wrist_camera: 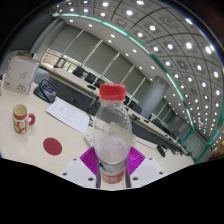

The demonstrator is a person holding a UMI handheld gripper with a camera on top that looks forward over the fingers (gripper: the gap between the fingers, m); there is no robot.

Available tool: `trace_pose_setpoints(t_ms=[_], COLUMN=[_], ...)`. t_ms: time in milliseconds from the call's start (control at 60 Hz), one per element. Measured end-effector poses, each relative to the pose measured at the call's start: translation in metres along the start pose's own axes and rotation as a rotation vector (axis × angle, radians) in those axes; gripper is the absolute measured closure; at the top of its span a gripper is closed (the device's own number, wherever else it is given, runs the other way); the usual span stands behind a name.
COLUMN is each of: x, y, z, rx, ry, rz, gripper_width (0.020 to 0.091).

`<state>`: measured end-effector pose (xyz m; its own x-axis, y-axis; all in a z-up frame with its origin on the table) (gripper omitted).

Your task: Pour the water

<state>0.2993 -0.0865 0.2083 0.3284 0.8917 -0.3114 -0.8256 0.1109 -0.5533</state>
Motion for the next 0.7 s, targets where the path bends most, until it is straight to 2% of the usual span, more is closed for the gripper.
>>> trace_pose_setpoints(t_ms=[167, 317, 383, 583, 700], x=[0.006, 0.015, 0.021, 0.028, 0.033], y=[0.059, 0.124, 0.154, 0.203, 0.22], z=[0.097, 0.141, 0.146, 0.145, 0.14], rx=[-0.401, -0.807, -0.962, -1.335, -1.443], ry=[-0.123, -0.228, -0.265, -0.307, -0.32], rz=[-0.108, -0.206, -0.231, -0.297, -0.291], gripper_width=[0.0773, 0.0775, 0.0776, 0.0776, 0.0771])
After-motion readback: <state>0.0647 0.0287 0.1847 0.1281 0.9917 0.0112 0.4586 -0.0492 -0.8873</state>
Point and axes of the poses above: the point between the fingertips, and its own axes, seen from behind it with the camera up: y to the left, z up, x forward, the way the camera looks, the point moved 4 cm from there along -x, backward, against the way the camera looks, and after that the axes turned 4 degrees about y, right-handed, at the moved point
